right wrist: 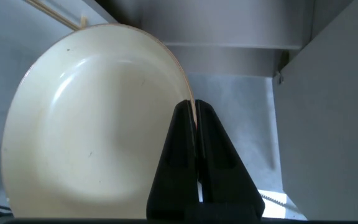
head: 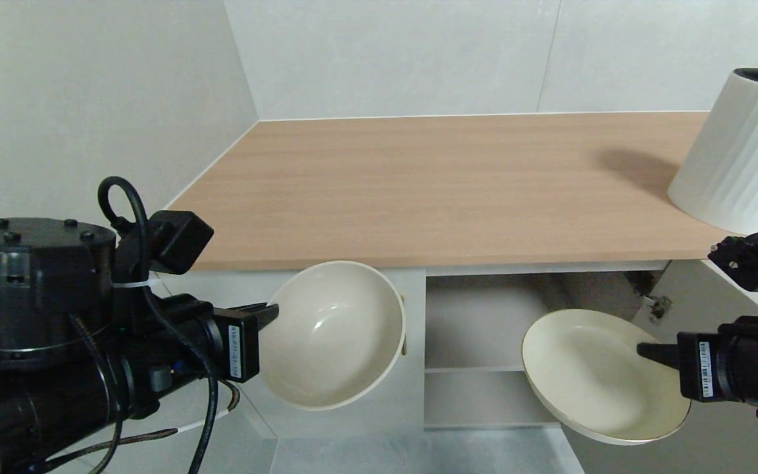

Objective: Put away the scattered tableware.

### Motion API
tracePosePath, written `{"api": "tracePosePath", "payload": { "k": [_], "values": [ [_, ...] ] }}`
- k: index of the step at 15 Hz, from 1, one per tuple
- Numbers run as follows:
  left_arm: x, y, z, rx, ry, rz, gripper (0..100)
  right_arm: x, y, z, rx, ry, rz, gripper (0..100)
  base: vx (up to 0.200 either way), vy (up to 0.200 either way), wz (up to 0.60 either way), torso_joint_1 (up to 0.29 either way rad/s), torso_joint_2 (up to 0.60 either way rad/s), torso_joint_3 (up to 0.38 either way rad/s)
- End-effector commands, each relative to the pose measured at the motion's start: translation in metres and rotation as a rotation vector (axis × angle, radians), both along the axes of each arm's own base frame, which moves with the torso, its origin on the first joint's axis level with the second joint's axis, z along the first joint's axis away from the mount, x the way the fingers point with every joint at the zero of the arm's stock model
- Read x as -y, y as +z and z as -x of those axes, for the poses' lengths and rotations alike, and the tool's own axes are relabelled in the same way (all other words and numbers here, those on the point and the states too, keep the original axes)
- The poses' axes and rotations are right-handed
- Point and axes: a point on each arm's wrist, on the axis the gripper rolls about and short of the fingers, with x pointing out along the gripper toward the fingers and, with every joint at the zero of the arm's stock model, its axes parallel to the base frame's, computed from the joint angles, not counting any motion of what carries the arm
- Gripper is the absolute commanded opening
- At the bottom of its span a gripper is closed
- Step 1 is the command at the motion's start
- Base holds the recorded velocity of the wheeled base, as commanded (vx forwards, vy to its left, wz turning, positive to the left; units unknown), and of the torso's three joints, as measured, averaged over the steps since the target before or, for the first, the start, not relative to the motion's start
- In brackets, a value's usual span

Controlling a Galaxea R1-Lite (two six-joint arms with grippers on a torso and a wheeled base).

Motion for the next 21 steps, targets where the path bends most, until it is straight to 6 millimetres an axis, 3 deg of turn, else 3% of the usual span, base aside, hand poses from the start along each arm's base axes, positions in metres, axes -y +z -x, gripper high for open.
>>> {"api": "tracePosePath", "payload": {
  "k": [1,13,21],
  "values": [
    [0.0,-0.001,0.0,-0.003,-0.003,-0.001,0,0.0,-0.001,-0.001,-0.004,0.0,0.003,0,0.0,0.0,0.0,-0.198,0.47,0.251],
    [0.0,-0.002,0.0,-0.005,-0.001,-0.002,0,-0.002,-0.004,-0.003,-0.017,0.0,0.01,0,0.0,0.0,0.0,-0.191,0.46,0.257],
    [0.0,-0.003,0.0,-0.007,-0.001,-0.003,0,-0.007,-0.015,-0.013,-0.064,0.006,0.047,0,0.0,0.0,0.0,-0.019,0.06,0.025]
  ]
}}
